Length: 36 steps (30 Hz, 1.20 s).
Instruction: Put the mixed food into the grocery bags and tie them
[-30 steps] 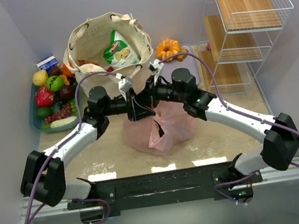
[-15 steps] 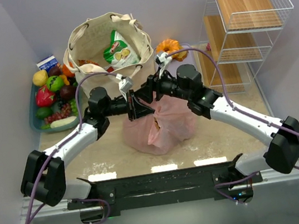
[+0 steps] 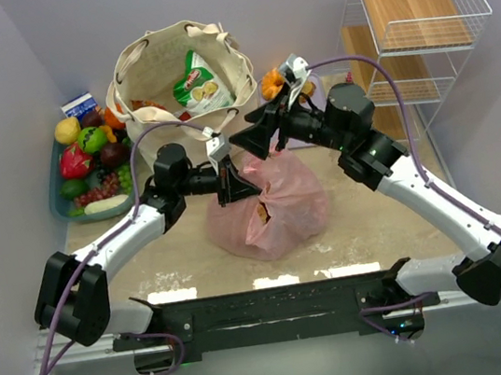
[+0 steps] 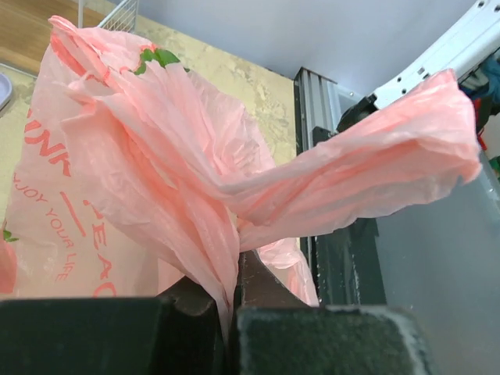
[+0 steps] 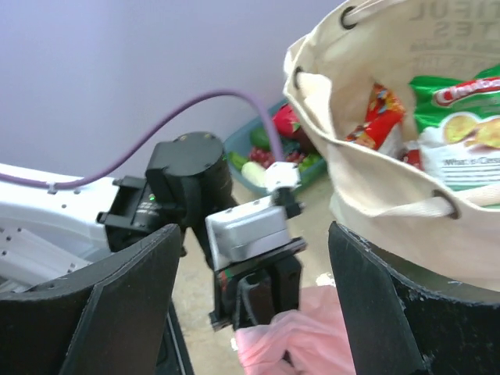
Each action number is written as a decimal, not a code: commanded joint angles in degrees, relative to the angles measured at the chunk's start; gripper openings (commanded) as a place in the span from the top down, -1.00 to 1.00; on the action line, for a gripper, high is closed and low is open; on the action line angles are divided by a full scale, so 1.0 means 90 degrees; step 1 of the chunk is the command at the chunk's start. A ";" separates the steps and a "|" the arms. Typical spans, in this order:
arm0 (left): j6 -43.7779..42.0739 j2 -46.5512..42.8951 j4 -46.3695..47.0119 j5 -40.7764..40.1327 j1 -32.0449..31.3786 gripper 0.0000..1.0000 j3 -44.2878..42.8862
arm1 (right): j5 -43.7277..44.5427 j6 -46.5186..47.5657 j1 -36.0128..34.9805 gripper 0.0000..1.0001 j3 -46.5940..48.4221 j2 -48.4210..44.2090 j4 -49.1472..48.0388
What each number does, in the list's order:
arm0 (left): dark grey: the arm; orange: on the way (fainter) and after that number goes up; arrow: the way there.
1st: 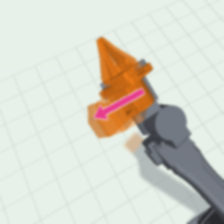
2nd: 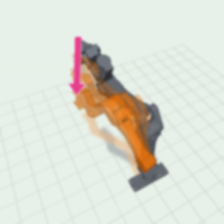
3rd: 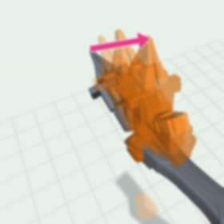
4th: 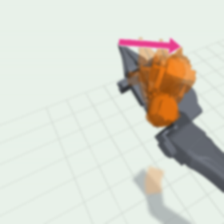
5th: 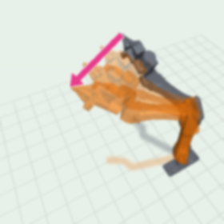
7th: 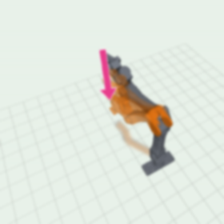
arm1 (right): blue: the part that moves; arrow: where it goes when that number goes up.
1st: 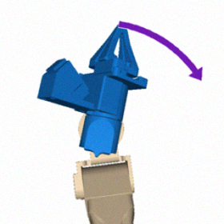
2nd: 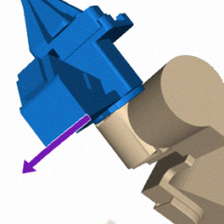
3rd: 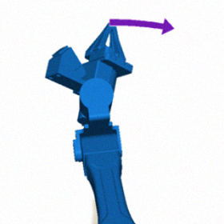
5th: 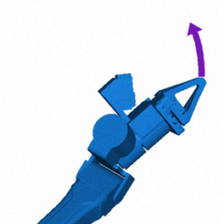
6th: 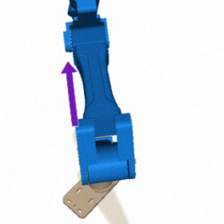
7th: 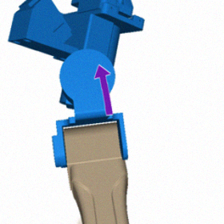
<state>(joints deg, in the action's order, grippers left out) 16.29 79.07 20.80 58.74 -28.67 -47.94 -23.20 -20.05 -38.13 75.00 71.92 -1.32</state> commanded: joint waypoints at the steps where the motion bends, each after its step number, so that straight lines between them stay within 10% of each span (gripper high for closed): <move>1: -0.0697 -0.0250 -0.0377 -0.0042 -0.0057 1.00 -0.0249 | -0.0351 0.0100 0.0514 -0.59 0.0124 0.0318 0.0548; 17: -0.1566 -0.0377 -0.1207 -0.0696 -0.0243 1.00 -0.0425 | -0.1611 0.0285 0.0702 -0.50 -0.0326 0.1052 0.0820; 27: -0.1576 -0.0397 -0.1304 -0.0891 -0.0243 1.00 -0.0473 | -0.1807 0.0344 0.0701 0.92 -0.0433 0.0935 0.0938; 31: -0.1771 -0.0513 -0.1734 -0.1194 -0.0252 0.05 -0.0649 | -0.1554 0.0246 0.0702 1.00 -0.0482 0.0827 0.0870; 36: -0.2638 -0.1167 -0.2533 -0.1975 -0.0243 -0.54 -0.0796 | -0.1222 0.0158 0.0711 1.00 -0.0501 0.0837 0.0870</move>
<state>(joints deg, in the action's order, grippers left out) -0.49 74.46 2.98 46.78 -30.57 -51.68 -36.67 -17.61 -31.59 70.76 81.36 7.09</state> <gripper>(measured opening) 0.694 0.011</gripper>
